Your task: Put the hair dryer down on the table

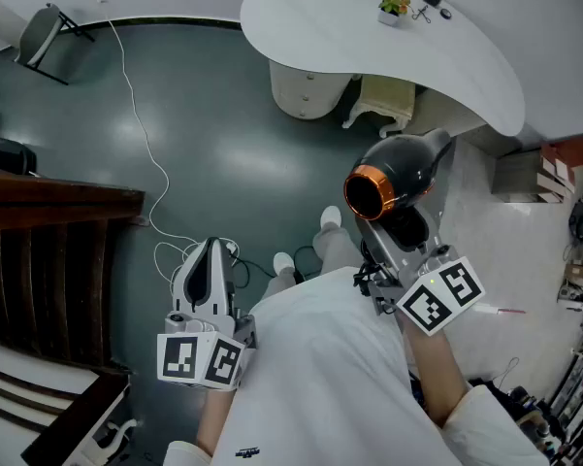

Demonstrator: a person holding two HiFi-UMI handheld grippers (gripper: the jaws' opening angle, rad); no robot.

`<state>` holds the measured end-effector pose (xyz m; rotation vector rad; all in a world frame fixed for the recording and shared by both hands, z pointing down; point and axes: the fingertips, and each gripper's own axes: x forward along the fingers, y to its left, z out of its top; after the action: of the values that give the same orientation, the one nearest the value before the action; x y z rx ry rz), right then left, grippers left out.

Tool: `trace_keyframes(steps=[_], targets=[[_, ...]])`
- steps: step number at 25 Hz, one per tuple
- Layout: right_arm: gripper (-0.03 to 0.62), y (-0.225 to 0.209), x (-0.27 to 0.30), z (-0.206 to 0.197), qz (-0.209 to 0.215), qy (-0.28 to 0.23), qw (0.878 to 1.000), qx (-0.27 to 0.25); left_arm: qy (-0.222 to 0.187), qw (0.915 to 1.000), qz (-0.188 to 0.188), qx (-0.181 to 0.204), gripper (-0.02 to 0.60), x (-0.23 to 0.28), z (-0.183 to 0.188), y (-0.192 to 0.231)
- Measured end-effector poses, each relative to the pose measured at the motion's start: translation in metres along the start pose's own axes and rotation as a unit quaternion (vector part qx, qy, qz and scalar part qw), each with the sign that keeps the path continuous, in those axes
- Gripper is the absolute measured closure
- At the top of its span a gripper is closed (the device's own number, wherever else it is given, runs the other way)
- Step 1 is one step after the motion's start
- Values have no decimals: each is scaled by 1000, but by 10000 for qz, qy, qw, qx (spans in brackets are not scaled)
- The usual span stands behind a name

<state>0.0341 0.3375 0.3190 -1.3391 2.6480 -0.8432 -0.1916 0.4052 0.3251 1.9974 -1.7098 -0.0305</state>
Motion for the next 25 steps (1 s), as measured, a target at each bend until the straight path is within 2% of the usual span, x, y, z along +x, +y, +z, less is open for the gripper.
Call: trace_keyframes(steps=[5,9,14,25], targets=[[315,-8,-77,-4,-122,95,9998,97,94,9999,-122,11,572,-8,-18,-52],[315,-11,-107,11,-97,-141,9998,107,113,9993,-322,126,572,-6,-17,-87],[315,-32,-122,29,-98,-307,9993,-195,113,9978,-533,382,572,15,-16,-129],[316,-66,-115,63,357,-444,9977,-378,-150,9980,-210,585,572,32,-10,-167]])
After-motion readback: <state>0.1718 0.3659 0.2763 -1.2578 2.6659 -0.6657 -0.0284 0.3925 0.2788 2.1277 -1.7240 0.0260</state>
